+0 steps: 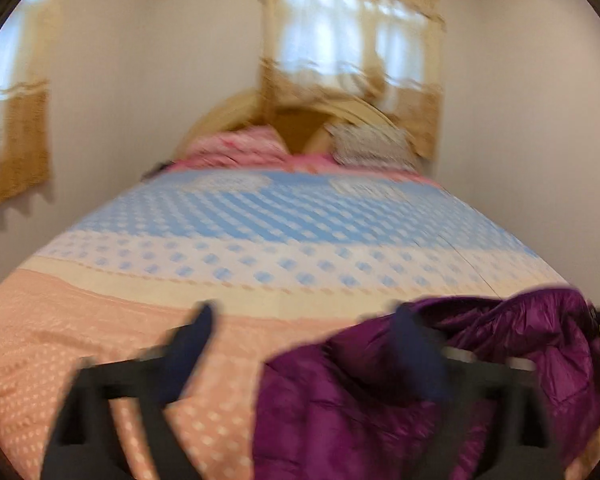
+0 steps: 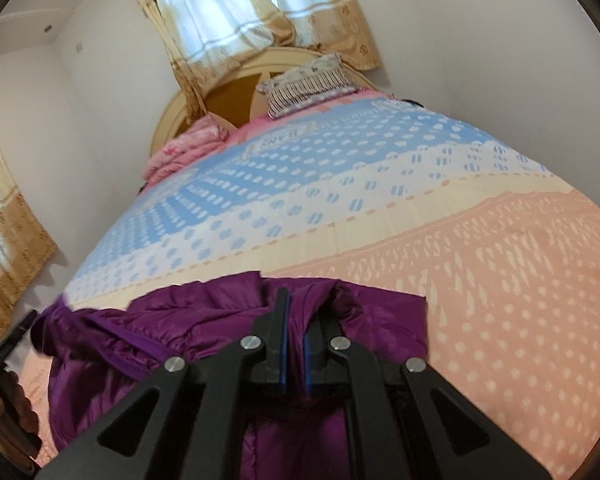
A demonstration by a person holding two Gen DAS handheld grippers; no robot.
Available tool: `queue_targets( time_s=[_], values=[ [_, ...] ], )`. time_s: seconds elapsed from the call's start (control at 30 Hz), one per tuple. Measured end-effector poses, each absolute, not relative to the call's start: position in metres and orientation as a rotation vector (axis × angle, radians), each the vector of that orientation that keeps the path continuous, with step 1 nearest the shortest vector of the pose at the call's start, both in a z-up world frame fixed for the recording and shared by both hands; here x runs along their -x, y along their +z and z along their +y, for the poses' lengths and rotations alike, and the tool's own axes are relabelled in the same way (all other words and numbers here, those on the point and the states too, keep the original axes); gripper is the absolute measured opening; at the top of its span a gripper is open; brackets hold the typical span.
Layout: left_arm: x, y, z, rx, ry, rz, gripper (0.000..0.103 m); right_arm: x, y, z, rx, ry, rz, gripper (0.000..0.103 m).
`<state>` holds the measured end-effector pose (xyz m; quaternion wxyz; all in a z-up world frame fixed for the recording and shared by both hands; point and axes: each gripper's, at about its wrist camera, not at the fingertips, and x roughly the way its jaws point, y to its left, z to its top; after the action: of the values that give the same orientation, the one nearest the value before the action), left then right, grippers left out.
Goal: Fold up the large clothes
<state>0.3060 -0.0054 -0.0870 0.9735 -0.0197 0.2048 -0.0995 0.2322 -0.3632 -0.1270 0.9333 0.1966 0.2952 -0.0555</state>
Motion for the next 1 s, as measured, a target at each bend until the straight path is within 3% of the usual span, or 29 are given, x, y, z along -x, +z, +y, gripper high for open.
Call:
queue_targets(
  time_s=[0.13, 0.2, 0.3, 0.37, 0.43, 0.53, 0.6, 0.7, 0.73, 0.77, 1.0],
  values=[
    [-0.313, -0.098, -0.012, 0.04, -0.185, 0.434, 0.099, -0.254, -0.14, -0.365, -0.406, -0.113, 0.646, 0.008],
    [-0.32, -0.11, -0.026, -0.019, -0.135, 0.453, 0.099, -0.266, -0.141, -0.367, -0.421, -0.121, 0.656, 0.015],
    [-0.337, -0.134, -0.042, -0.152, 0.047, 0.506, 0.099, -0.274, -0.134, -0.369, -0.446, -0.137, 0.636, 0.047],
    [-0.35, -0.152, -0.044, -0.207, 0.188, 0.557, 0.099, -0.271, -0.125, -0.367, -0.441, -0.181, 0.6, 0.081],
    [-0.365, -0.164, -0.037, -0.161, 0.234, 0.625, 0.099, -0.26, -0.113, -0.357, -0.406, -0.249, 0.545, 0.091],
    [-0.367, -0.157, -0.029, -0.111, 0.253, 0.662, 0.099, -0.258, -0.109, -0.332, -0.355, -0.197, 0.562, 0.091],
    [-0.349, -0.135, -0.036, -0.085, 0.219, 0.582, 0.099, -0.257, -0.11, -0.299, -0.263, -0.13, 0.592, 0.084],
    [-0.333, -0.113, -0.064, -0.1, 0.112, 0.525, 0.099, -0.272, -0.126, -0.254, -0.166, -0.002, 0.686, 0.06],
    [-0.333, -0.112, -0.075, -0.124, 0.083, 0.522, 0.1, -0.279, -0.133, -0.246, -0.153, 0.014, 0.715, 0.046],
    [-0.333, -0.113, -0.083, -0.147, 0.071, 0.522, 0.1, -0.285, -0.138, -0.243, -0.138, 0.012, 0.734, 0.042],
    [-0.385, -0.168, -0.106, -0.229, 0.138, 0.653, 0.1, -0.314, -0.177, -0.264, -0.104, -0.162, 0.804, 0.042]
  ],
)
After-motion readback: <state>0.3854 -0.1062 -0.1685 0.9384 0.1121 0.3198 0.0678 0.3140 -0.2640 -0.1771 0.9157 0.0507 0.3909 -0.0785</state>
